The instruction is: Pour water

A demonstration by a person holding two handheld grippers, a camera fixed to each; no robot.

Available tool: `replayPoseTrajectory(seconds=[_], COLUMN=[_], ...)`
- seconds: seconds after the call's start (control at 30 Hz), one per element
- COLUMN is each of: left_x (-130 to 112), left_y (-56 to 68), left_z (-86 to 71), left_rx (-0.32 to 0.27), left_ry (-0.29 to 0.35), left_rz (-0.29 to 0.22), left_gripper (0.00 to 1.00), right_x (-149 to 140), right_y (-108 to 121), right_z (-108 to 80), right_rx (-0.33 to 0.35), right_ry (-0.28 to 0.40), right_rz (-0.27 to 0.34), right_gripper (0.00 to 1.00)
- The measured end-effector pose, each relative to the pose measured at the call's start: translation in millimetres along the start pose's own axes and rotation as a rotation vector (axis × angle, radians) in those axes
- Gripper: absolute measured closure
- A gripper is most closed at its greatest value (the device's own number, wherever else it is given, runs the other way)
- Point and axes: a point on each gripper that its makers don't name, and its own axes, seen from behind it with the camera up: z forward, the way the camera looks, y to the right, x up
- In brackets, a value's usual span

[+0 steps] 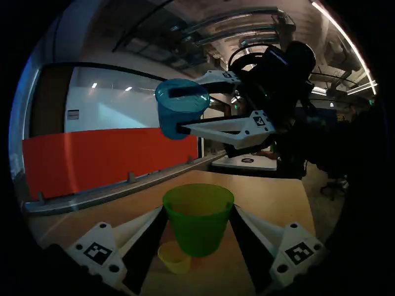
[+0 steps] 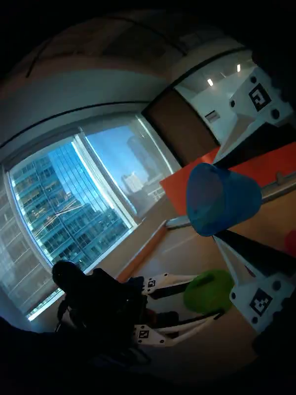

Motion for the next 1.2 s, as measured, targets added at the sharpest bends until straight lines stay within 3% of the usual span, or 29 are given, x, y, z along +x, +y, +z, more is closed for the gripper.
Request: replayPoseTrajectory(seconds=[0.67, 1.2], left_x=[1, 5], left_y=[-3.6, -2.4], left_z=[3.7, 3.8], left_rx=[-0.001, -0.003], left_ry=[0.021, 0.022], left_rz=[-0.026, -0.021], left_gripper=[0.15, 0.15], right_x=[0, 1], right_y=[9, 15], right_z=[1.2, 1.5], right_rx=[-0.016, -0.031], right_ry=[-0.007, -0.006], right_rz=[-0.124, -0.18], right_gripper=[0.13, 0.13])
